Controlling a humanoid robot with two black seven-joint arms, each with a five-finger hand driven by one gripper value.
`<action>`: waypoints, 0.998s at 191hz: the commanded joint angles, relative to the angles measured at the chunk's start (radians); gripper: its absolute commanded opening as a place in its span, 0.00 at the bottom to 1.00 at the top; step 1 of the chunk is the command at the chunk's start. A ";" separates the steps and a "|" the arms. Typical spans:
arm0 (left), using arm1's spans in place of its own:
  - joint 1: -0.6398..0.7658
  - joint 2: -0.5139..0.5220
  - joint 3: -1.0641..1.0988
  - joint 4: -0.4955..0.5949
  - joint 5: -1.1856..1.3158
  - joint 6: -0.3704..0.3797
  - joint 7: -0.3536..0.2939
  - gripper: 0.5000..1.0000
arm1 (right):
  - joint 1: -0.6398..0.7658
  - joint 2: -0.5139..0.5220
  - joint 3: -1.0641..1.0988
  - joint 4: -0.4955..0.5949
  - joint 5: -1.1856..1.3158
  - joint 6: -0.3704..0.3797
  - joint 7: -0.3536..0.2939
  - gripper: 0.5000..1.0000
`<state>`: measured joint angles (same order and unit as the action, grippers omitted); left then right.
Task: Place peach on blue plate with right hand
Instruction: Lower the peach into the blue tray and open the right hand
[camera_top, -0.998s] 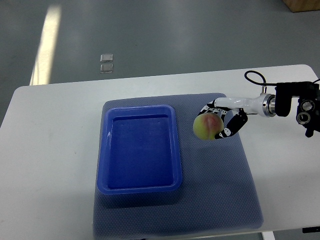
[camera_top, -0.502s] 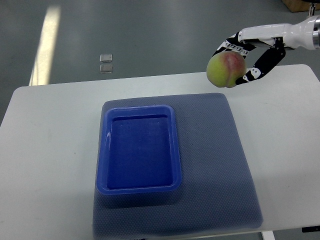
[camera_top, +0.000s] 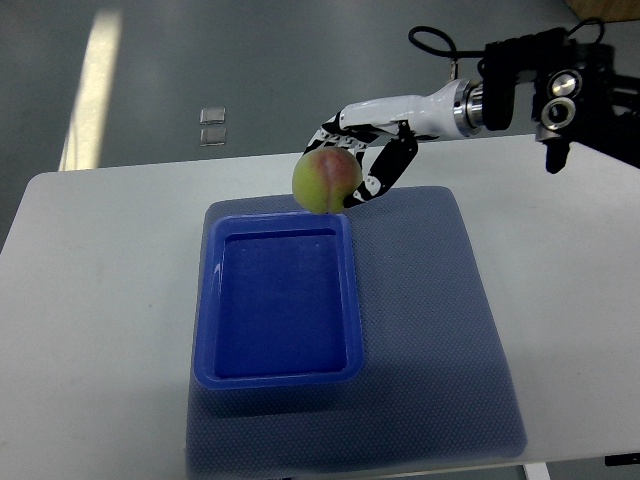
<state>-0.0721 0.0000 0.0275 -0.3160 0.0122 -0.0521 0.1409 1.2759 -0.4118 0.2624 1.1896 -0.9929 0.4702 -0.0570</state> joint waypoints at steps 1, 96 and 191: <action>0.000 0.000 0.000 0.000 0.000 0.000 0.000 1.00 | -0.021 0.140 -0.035 -0.101 -0.018 -0.024 0.000 0.14; 0.000 0.000 0.000 0.002 -0.002 0.000 0.000 1.00 | -0.170 0.386 -0.045 -0.294 -0.161 -0.073 0.006 0.44; 0.000 0.000 0.000 0.002 -0.002 0.000 0.000 1.00 | -0.135 0.280 0.069 -0.263 -0.131 -0.074 0.011 0.86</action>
<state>-0.0721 0.0000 0.0277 -0.3125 0.0106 -0.0521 0.1411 1.1092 -0.0786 0.2597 0.9084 -1.1380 0.3854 -0.0444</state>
